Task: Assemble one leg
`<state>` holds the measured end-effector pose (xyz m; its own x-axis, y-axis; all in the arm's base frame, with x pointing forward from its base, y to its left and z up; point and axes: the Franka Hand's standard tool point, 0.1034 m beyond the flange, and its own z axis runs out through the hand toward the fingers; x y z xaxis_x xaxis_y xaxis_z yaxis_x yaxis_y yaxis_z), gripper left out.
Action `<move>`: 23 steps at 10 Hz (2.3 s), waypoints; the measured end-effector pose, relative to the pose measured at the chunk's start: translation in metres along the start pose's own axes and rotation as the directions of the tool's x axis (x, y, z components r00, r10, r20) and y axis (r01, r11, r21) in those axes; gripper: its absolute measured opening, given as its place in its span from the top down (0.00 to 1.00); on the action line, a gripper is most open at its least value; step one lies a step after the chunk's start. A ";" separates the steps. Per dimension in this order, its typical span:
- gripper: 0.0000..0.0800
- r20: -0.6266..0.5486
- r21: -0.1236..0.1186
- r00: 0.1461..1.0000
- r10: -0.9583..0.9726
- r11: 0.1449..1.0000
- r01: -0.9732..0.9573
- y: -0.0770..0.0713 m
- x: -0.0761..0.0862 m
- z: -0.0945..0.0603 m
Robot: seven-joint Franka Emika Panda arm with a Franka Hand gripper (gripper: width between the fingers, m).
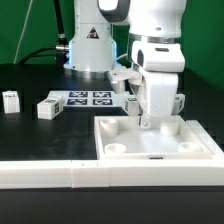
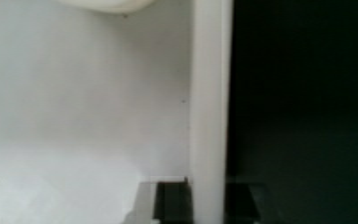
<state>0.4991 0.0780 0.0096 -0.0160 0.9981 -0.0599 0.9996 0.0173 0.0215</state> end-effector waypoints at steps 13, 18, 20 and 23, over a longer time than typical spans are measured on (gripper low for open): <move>0.19 0.003 0.006 1.000 0.009 1.000 -0.009 0.001 0.001 0.000; 0.19 0.004 -0.008 0.999 0.040 0.999 -0.040 -0.001 0.004 -0.011; 0.19 0.007 -0.030 0.999 0.046 0.998 -0.046 -0.005 0.007 -0.033; 0.19 0.004 -0.045 0.998 0.064 0.997 -0.063 -0.005 0.008 -0.042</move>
Offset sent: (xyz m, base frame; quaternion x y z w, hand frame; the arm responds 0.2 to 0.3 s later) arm 0.0022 0.0069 0.0030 0.0125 -0.0004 0.0359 0.9993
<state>0.4927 0.0889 0.0511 0.0477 0.9969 -0.0621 0.9966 -0.0433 0.0696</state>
